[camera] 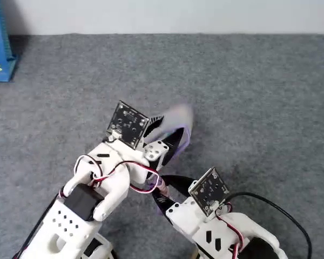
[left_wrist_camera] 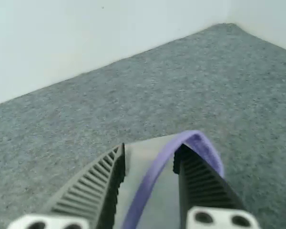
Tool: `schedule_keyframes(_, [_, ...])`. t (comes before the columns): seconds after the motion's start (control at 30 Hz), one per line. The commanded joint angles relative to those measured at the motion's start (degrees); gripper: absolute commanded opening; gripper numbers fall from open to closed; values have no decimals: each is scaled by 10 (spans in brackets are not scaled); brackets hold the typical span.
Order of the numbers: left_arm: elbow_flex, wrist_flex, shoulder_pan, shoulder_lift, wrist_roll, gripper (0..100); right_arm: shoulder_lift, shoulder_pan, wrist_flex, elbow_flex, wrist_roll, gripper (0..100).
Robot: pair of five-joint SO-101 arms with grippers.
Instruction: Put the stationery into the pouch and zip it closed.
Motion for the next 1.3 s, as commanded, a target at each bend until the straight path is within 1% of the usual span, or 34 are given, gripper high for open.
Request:
schedule_keyframes(0.0, [-44, 25, 7, -57, -4, 166, -4, -1, 0, -6, 4, 8])
schedule_keyframes(0.1, [-44, 48, 8, -121, -6, 167, -4, 24, -2, -7, 4, 8])
schedule_keyframes(0.23, [-40, 107, 8, -218, -8, 170, -4, 64, -2, -7, 4, 8])
schedule_keyframes(0.33, [-40, 156, 6, -276, -8, 206, -4, 87, 0, -25, 4, 8])
schedule_keyframes(0.47, [-38, 229, -48, -324, -9, 222, -4, 105, 4, -85, 4, 8])
schedule_keyframes(0.57, [-24, 268, -70, -335, -51, 222, -3, 107, 4, -116, 4, 8])
schedule_keyframes(0.63, [-18, 299, -70, -335, -83, 225, -2, 107, 4, -127, 4, 8])
schedule_keyframes(0.73, [-18, 351, -69, -333, -138, 259, -2, 108, 4, -128, 4, 8])
schedule_keyframes(0.8, [-19, 371, -69, -333, -164, 268, -2, 108, 4, -128, 4, 8])
schedule_keyframes(0.9, [-17, 382, -68, -332, -192, 269, -3, 108, 4, -128, 6, 8])
schedule_keyframes(1.0, [-16, 404, -26, -332, -203, 276, -3, 108, 5, -129, 6, 8])
schedule_keyframes(1.07, [-8, 403, -3, -332, -203, 281, -3, 107, 5, -129, 7, 8])
schedule_keyframes(1.17, [32, 354, -7, -332, -205, 281, -3, 106, 7, -129, 8, 7])
schedule_keyframes(1.27, [85, 300, -12, -332, -206, 280, -3, 105, 43, -140, 17, 7])
